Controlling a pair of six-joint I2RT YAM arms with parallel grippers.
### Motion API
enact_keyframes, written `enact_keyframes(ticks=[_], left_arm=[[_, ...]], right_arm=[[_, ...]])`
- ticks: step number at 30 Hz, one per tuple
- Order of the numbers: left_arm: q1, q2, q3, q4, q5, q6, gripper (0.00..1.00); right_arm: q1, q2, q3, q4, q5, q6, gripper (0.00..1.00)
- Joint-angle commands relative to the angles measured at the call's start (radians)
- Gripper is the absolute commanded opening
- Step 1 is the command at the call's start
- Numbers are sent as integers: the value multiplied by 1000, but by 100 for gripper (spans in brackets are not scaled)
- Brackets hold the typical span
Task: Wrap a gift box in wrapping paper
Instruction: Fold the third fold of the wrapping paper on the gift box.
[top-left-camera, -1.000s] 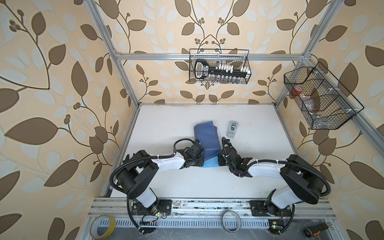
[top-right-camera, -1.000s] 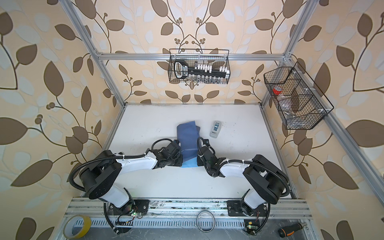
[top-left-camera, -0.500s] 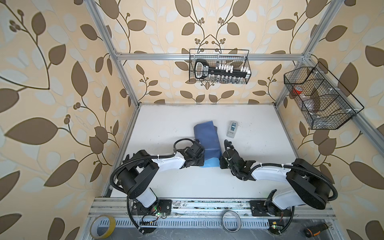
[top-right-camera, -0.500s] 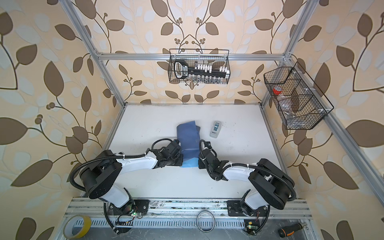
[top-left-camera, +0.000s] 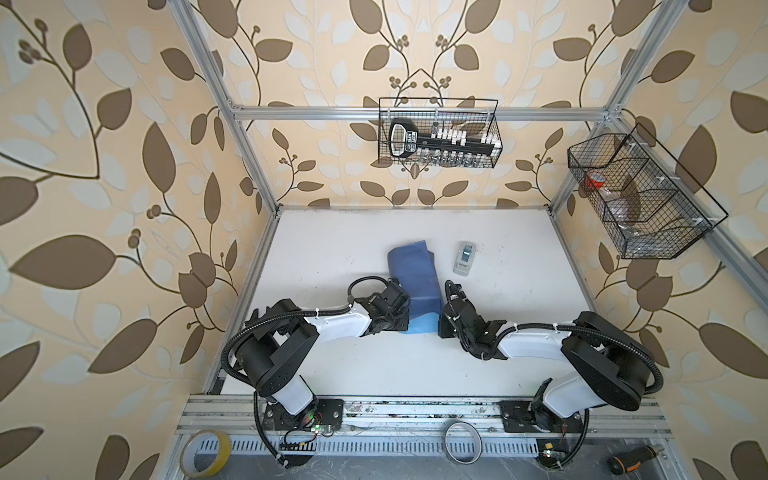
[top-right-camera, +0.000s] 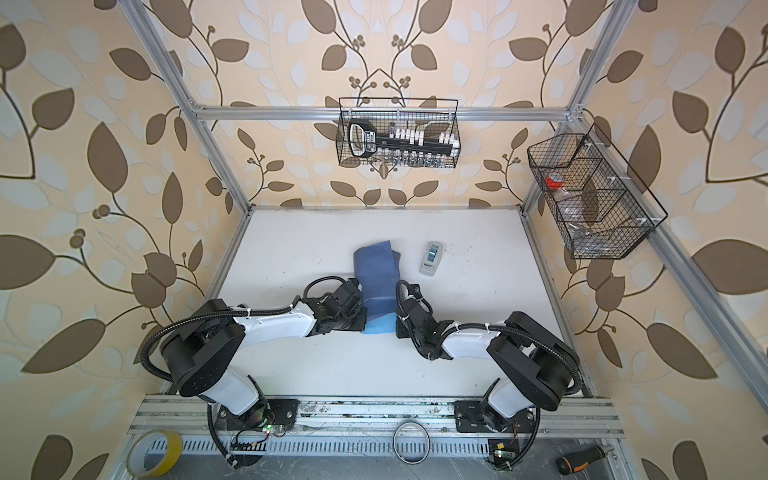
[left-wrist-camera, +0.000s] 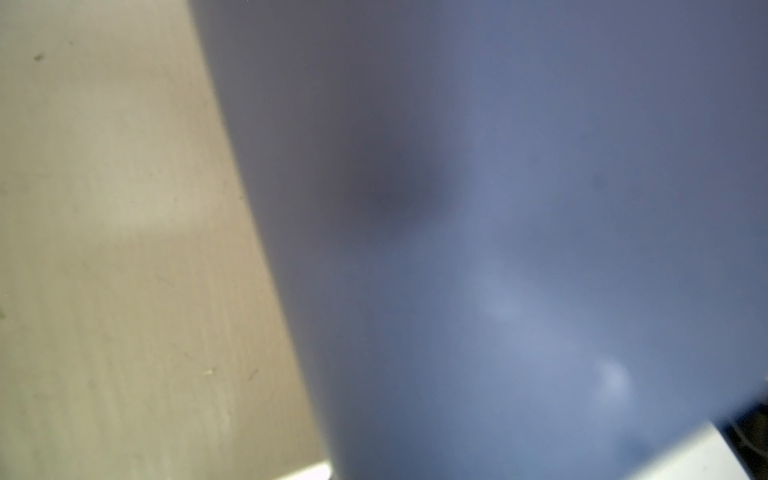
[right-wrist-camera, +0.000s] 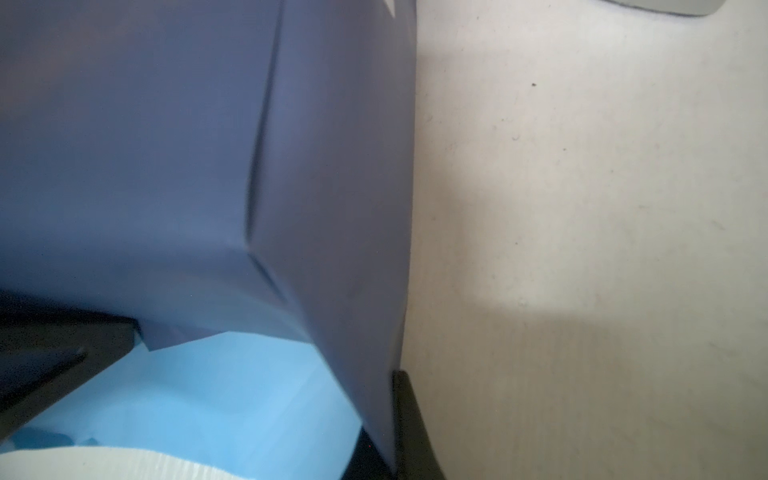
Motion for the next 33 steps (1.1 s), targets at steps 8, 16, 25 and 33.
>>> enact_keyframes(ticks=[8,16,25,33], left_arm=[[-6,-2,36,0,-8,10,0],[-6,5,41,3,-6,9,0],[-6,5,43,-4,-8,14,0],[-6,12,54,-14,-22,16,22]], right_arm=[[2,-62,-27,-6,-22,10,24],[-13,-89,-10,-22,-53,-36,46],[-53,12,57,2,-55,-70,40],[-65,58,84,30,-34,-50,33]])
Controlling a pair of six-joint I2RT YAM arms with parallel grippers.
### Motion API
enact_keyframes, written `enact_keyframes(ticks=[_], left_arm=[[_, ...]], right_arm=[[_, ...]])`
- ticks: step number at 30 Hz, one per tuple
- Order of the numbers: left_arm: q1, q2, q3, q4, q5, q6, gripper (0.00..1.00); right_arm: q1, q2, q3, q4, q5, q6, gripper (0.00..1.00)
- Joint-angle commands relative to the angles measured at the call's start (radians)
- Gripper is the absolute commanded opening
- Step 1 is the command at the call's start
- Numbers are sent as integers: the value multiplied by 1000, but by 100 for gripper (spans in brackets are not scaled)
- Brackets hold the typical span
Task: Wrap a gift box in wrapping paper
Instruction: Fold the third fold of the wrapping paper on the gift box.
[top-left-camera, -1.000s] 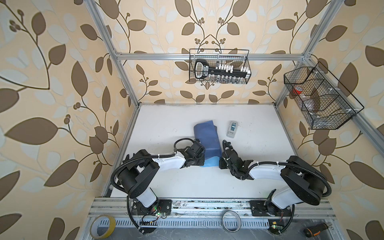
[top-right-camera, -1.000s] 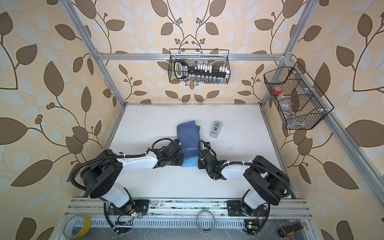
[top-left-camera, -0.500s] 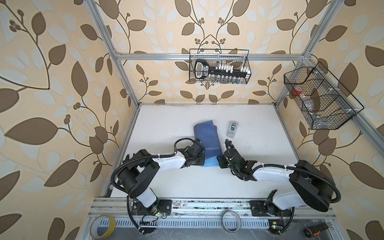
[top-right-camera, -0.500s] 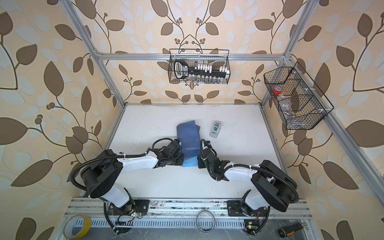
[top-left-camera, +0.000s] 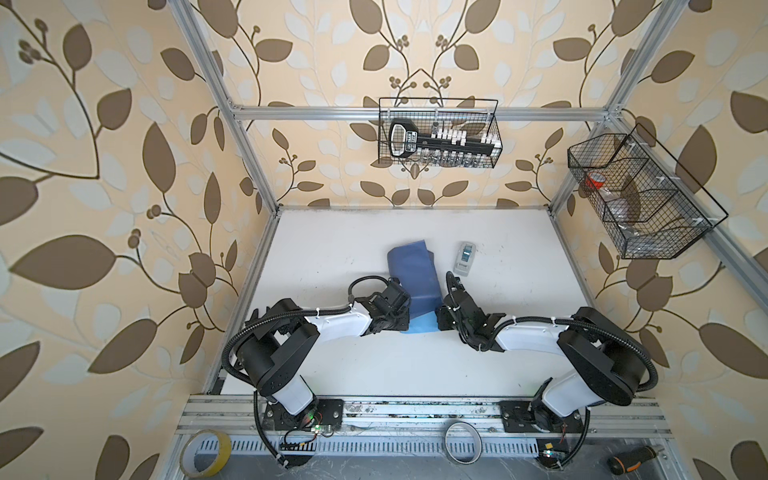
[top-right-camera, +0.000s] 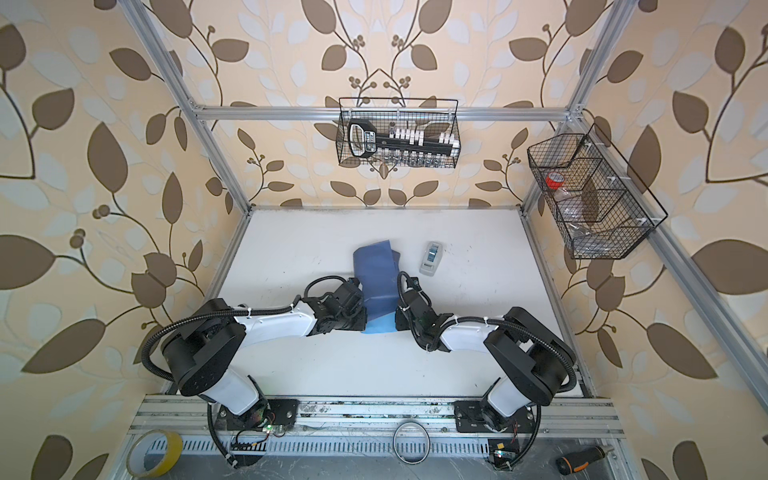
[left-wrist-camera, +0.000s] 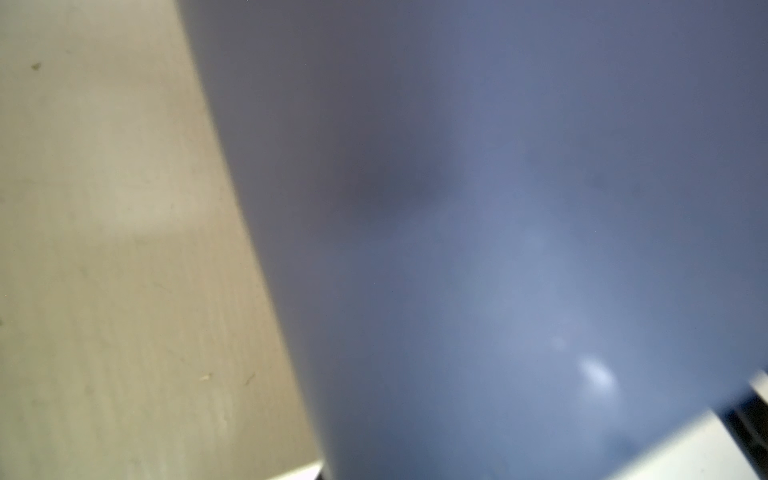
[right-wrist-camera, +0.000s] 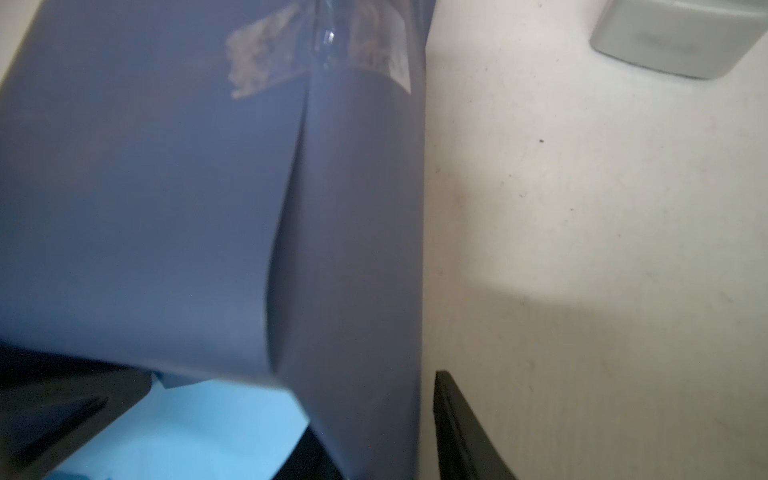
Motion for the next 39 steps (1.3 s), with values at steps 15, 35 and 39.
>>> enact_keyframes(ticks=[15,35,39], left_arm=[[-7,88,65,3,-75,23,25],[-8,-110,-70,-28,47,-40,44],[-9,-108,-69,-24,57,-43,29]], right_arm=[[-7,35,28,22,5,11,30],[-8,-59,-21,-15,-33,7,42],[-8,-57,-24,-14,-33,8,42]])
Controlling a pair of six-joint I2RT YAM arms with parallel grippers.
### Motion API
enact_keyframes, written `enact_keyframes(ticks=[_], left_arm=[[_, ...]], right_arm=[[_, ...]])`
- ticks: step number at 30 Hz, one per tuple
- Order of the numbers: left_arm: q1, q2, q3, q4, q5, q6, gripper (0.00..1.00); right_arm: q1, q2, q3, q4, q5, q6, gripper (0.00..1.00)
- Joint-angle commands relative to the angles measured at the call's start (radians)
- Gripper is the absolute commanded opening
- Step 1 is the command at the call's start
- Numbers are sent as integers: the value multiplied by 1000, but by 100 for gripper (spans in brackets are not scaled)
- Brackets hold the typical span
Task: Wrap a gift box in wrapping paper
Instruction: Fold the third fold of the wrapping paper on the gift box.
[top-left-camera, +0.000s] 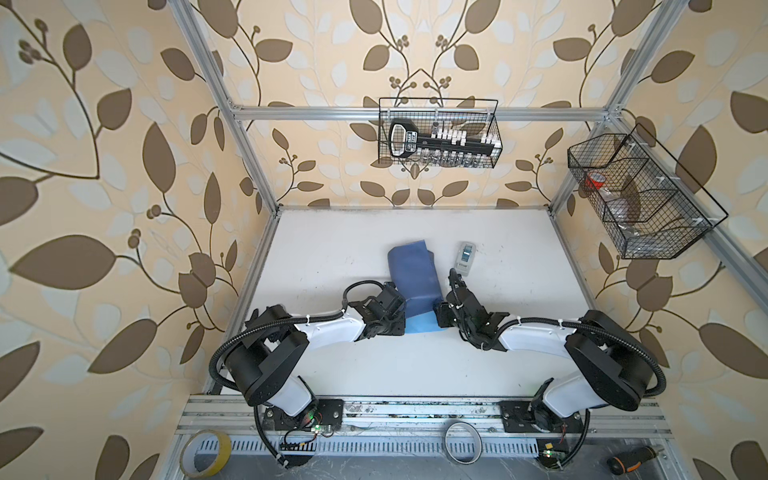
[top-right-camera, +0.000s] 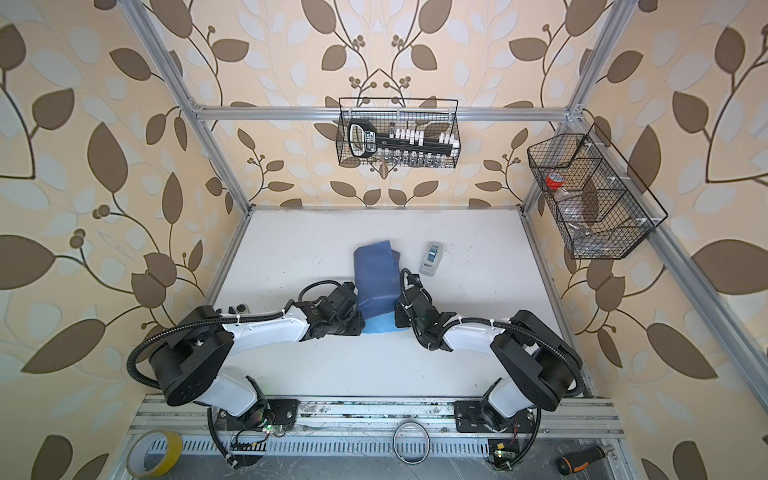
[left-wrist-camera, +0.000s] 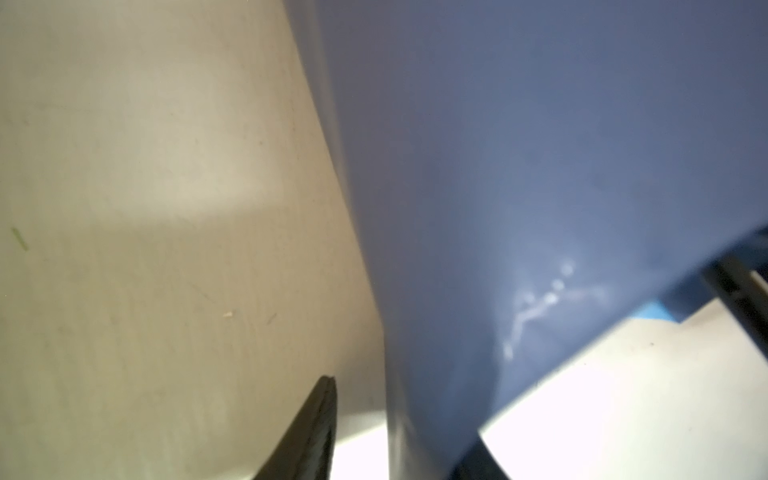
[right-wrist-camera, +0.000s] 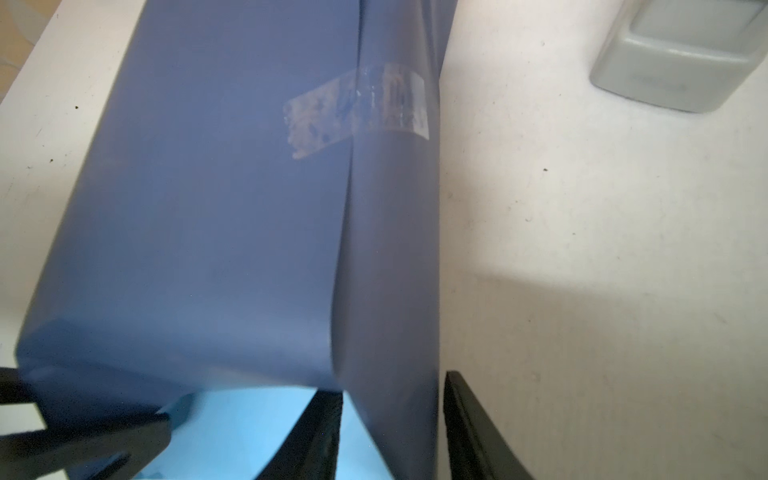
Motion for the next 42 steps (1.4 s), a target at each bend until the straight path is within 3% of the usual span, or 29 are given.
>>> enact_keyframes(ticks=[1,6,16,23,34,42], left_arm=[[-9,-30,-1,1,16,-12,26],[-10,6,25,11,7,-5,15],[-10,50,59,28,-23,8,11],[-9,79,75,32,-26,16,0],[-10,69,75,28,-32,16,0],[-8,67,90,25,-51,22,40]], right_arm=[[-2,-12,-23,-12,-8,5,42],[-1,-13,-27,-11,-12,7,42],[1,-9,-29,-9,-19,-5,42],[-2,20,-2,-7,-9,-17,42],[-6,2,-15,-23,-9,-22,43],[-15,13,-17,-11,-14,-31,45]])
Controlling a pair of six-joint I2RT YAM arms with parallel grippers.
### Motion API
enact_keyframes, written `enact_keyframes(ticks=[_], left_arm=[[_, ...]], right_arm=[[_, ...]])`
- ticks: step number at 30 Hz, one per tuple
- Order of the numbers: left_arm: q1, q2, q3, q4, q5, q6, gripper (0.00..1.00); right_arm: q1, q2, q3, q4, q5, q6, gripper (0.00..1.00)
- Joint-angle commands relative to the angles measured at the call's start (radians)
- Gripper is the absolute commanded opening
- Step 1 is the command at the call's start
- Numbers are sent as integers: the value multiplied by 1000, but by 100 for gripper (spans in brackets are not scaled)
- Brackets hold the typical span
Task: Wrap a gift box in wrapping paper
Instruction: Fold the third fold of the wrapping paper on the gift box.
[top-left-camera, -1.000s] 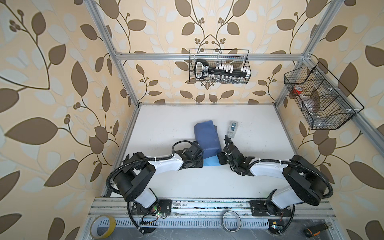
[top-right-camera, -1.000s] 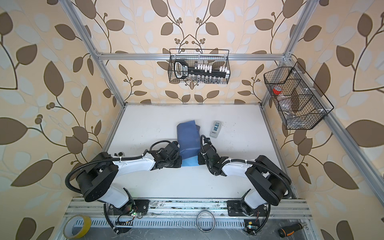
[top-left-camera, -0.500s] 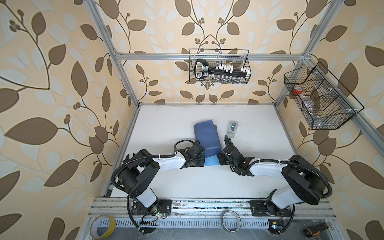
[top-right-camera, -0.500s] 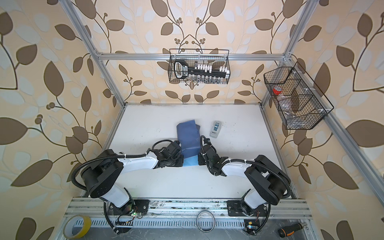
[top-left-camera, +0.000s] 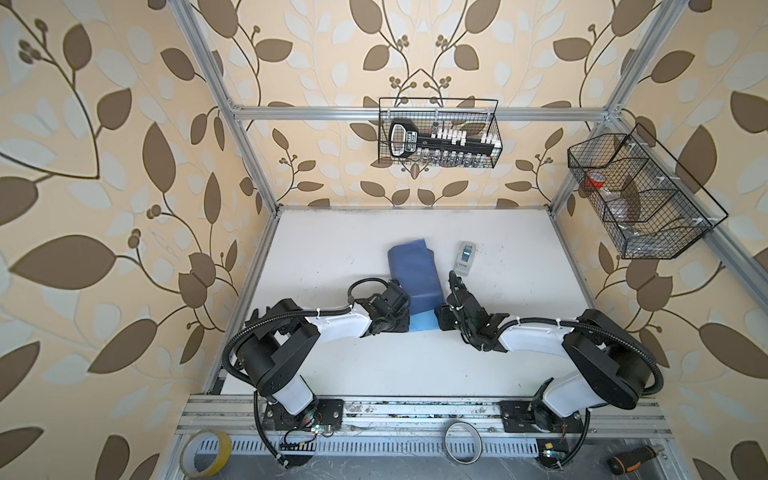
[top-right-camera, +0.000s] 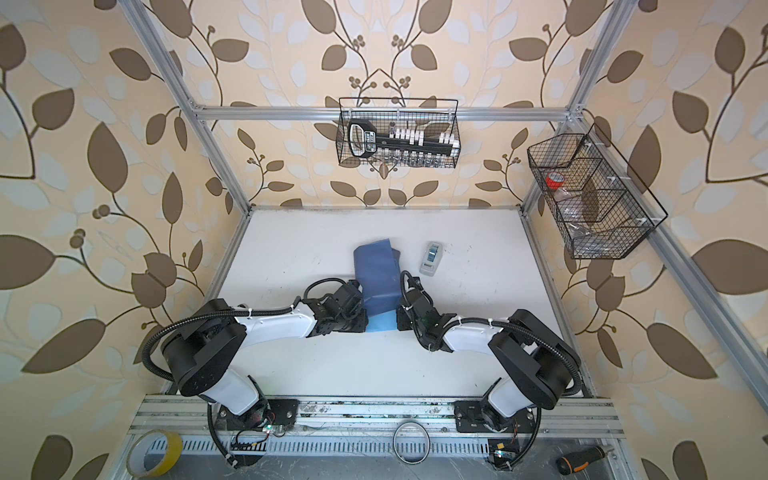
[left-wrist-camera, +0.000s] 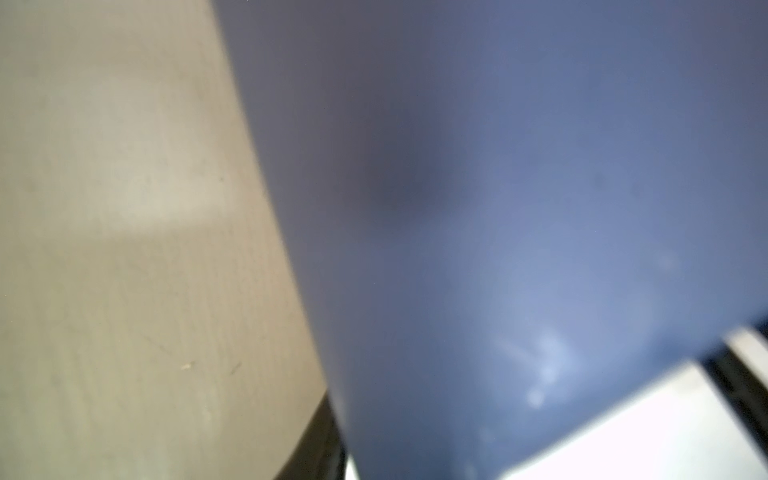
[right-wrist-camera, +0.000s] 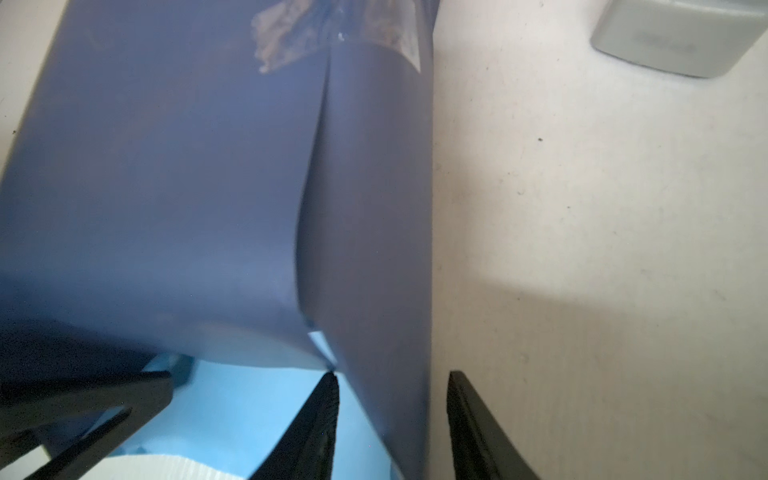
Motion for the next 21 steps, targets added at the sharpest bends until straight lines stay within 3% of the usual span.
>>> enact_keyframes(ticks=[1,7,21], left_arm=[[-9,-1,49,-16,-40,9,43],[-8,26,76,-8,-71,17,53],[-6,109,106,7,-136,42,55]], right_arm=[[-6,6,3,1,-2,-15,45],[-16,51,42,4,14,-28,45],[-24,40,38,-7,-18,-36,45]])
